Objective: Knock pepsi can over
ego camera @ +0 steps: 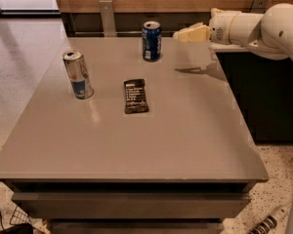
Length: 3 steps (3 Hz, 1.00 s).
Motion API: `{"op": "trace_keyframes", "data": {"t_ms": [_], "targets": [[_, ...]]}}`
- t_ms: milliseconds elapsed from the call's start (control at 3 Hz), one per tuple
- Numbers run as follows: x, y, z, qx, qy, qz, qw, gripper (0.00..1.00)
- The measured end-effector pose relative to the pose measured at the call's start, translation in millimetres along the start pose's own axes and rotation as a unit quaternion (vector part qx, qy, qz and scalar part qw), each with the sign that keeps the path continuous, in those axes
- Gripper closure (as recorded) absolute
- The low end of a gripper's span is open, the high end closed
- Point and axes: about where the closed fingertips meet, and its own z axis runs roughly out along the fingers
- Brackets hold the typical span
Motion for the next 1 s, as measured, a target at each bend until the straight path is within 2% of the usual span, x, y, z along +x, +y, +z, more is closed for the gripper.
{"op": "trace_keyframes", "data": {"t_ms": [667, 1000], "targets": [[21.9, 18.6, 67.7, -0.071, 0.0, 0.025, 0.9972, 0.0], [17.0, 39.2, 82.4, -0.085, -0.01, 0.028, 0.9959, 0.0]]}}
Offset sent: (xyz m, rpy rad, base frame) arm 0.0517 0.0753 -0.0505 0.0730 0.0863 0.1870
